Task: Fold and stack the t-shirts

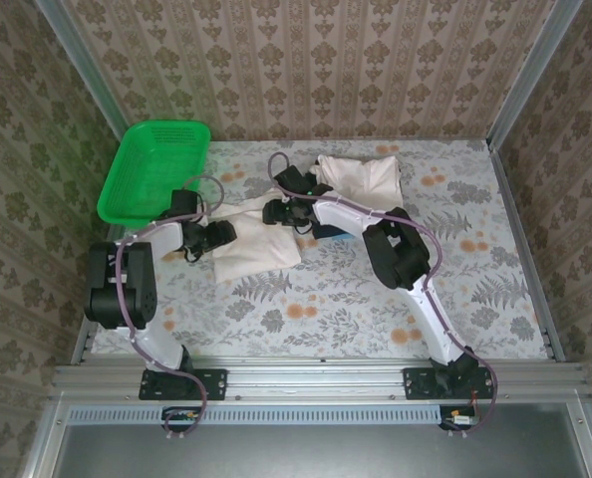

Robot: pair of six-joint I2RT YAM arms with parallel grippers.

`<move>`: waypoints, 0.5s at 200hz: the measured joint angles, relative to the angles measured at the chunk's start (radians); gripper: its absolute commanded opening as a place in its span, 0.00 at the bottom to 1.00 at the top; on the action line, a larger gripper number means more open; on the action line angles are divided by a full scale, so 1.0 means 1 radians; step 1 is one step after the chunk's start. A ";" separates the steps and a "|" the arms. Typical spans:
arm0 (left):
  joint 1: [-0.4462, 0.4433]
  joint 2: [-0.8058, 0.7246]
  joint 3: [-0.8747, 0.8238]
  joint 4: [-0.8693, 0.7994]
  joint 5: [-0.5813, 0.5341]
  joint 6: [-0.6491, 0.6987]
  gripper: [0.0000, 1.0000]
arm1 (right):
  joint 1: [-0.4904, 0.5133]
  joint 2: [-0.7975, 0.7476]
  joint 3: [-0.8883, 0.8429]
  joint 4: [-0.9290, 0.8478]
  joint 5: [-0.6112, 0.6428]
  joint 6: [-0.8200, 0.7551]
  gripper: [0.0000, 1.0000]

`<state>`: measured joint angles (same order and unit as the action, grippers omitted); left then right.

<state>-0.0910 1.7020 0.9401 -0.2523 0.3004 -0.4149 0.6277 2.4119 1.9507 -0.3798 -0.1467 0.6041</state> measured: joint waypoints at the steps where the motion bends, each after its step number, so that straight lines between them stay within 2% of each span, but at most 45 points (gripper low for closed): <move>1: 0.000 0.000 0.001 0.000 0.001 0.000 0.68 | 0.000 0.000 0.000 0.002 -0.002 0.002 0.57; 19: 0.000 0.013 0.004 0.007 0.020 0.000 0.64 | 0.002 0.002 -0.011 0.031 -0.049 0.022 0.50; 60: 0.000 0.018 0.005 0.007 0.045 0.003 0.54 | 0.006 -0.003 -0.054 0.066 -0.071 0.052 0.32; 79: 0.000 0.018 0.006 0.005 0.062 0.010 0.54 | 0.005 -0.024 -0.092 0.077 -0.071 0.057 0.24; 100: 0.000 0.018 0.017 -0.016 0.083 0.027 0.59 | 0.010 -0.071 -0.158 0.085 -0.070 0.063 0.20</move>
<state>-0.0906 1.7203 0.9569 -0.2684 0.3832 -0.3874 0.6376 2.3413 1.7927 -0.2951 -0.2165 0.6666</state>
